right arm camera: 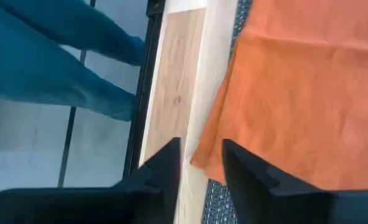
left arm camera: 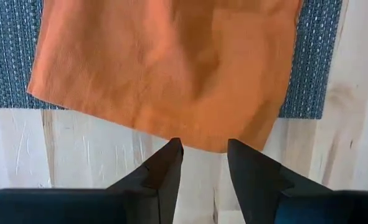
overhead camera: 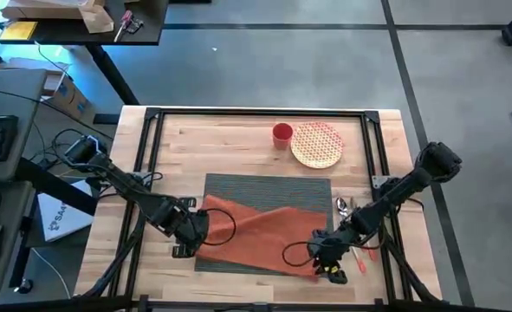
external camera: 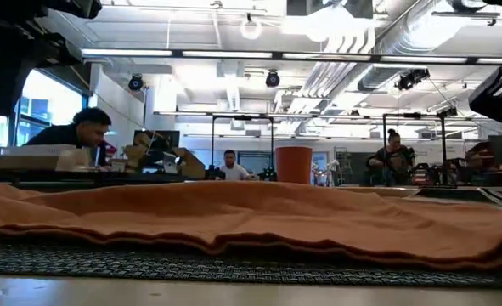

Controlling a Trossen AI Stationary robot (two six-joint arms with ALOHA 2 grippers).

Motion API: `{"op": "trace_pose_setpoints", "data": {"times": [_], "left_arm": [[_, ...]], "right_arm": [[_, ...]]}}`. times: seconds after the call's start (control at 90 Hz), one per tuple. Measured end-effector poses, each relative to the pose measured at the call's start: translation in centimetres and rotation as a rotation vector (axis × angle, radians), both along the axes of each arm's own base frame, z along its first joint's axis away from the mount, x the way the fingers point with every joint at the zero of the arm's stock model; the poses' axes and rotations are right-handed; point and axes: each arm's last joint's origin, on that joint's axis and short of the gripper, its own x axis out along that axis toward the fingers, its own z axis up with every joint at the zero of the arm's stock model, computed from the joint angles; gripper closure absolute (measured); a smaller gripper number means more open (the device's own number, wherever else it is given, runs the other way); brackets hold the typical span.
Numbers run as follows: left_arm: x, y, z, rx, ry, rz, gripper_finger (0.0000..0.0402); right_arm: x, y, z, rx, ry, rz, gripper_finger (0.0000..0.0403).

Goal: Set table place
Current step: Fold the orange table napkin

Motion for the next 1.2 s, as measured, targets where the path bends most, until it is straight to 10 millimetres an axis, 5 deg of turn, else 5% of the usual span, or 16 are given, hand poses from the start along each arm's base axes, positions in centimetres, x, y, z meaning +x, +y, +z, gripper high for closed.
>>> {"op": "trace_pose_setpoints", "data": {"times": [0.133,0.267,0.922,1.044,1.2], "left_arm": [[0.0,-0.1,0.0,-0.016,0.000,0.000,0.0284],[0.0,-0.1,0.0,-0.025,0.004,0.004,0.0284],[0.0,-0.3,0.0,-0.082,0.028,-0.004,0.0284],[0.0,-0.4,0.0,-0.110,0.048,-0.006,0.0284],[-0.1,-0.6,0.0,-0.171,0.091,0.017,0.0284]], "right_arm": [[-0.1,0.4,-0.7,-0.067,-0.043,0.089,0.0224],[-0.6,1.4,-1.9,-0.135,-0.088,0.229,0.0223],[-1.3,2.9,-4.9,-0.325,-0.133,0.318,0.0375],[-1.1,2.6,-4.6,-0.285,-0.092,0.237,0.0399],[-0.6,1.3,-3.0,-0.135,0.052,-0.072,0.0403]]}}
